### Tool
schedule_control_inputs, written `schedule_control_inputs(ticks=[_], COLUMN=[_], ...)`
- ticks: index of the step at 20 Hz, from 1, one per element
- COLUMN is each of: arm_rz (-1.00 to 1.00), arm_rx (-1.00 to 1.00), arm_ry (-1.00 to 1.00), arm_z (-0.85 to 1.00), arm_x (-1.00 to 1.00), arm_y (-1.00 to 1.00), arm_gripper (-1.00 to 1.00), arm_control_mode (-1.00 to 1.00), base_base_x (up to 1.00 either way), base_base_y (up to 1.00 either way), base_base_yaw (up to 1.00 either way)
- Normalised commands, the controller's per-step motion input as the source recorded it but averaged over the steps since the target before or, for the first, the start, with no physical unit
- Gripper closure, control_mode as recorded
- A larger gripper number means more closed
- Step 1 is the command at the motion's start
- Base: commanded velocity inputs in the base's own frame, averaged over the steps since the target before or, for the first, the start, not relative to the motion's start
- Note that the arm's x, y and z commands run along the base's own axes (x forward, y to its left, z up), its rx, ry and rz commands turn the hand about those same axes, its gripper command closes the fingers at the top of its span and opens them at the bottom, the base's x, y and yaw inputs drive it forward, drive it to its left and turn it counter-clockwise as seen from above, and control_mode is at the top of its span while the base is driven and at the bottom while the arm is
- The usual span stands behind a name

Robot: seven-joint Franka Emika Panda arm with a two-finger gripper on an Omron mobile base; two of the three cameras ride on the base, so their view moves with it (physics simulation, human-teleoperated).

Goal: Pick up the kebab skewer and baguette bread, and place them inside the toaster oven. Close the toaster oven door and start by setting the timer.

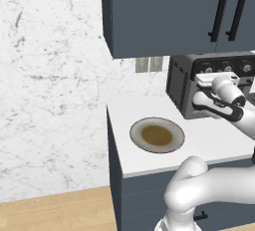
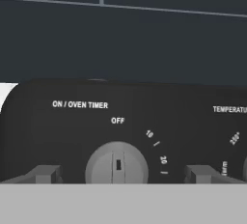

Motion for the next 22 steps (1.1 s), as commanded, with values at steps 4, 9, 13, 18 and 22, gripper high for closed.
schedule_control_inputs(ticks=[4,9,13,18,22], arm_rz=[0.00,0.00,0.00,0.00,0.00], arm_rx=[0.00,0.00,0.00,0.00,0.00], arm_ry=[-0.02,-0.04,-0.06,-0.03,-0.01], arm_z=[-0.08,-0.01,0.00,0.02,0.18], arm_x=[0.02,0.13,0.02,0.02,0.11], arm_y=[-0.12,0.00,0.01,0.04,0.08], arm_gripper=[-1.00,-1.00,-1.00,-1.00,-1.00], arm_control_mode=[-1.00,-1.00,-1.00,-1.00,-1.00], base_base_x=[0.00,0.00,0.00,0.00,0.00], base_base_y=[0.00,0.00,0.00,0.00,0.00], base_base_yaw=[0.00,0.00,0.00,0.00,0.00])
